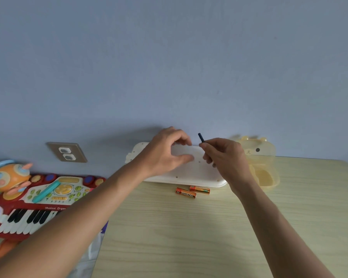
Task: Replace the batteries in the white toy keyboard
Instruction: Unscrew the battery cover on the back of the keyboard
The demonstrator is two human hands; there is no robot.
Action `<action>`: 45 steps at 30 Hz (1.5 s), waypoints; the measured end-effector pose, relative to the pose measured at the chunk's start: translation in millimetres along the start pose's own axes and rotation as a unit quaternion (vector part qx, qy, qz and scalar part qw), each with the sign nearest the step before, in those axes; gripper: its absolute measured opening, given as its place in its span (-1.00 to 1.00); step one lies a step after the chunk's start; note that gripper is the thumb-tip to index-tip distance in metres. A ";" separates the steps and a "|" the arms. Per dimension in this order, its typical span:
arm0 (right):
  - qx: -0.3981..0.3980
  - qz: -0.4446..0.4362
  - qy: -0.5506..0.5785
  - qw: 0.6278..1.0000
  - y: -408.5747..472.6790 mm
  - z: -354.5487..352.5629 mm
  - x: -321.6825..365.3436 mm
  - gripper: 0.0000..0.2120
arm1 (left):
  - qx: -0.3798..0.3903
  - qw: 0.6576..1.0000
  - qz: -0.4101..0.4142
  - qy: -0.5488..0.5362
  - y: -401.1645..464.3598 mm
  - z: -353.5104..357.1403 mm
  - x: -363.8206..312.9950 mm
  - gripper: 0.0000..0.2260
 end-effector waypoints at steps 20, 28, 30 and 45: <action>0.013 0.061 -0.030 0.998 -11.4 -4.9 -16.7 -0.84 | 0.150 0.980 0.039 0.125 -0.9 33.9 0.7 -0.75; 0.017 0.064 -0.038 0.997 -9.5 -3.9 -18.2 -0.84 | 0.154 0.973 0.051 0.163 -1.3 40.0 -0.3 -0.75; 0.018 0.061 -0.046 0.997 -9.4 -3.2 -17.3 -0.84 | 0.150 0.969 0.056 0.190 0.4 42.7 -2.2 -0.74; -0.005 0.051 -0.064 0.997 -14.5 -5.8 -13.2 -0.84 | 0.194 0.975 0.031 0.100 5.9 42.4 -3.0 -0.74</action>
Point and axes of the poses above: each hand's wrist, its own y-axis towards the middle knuckle, its own z-axis out of the palm, x = y × z, the point moved 10 cm from there along y, towards the middle knuckle, and after that the axes turned 2 degrees about -y, right-handed, at the moved point
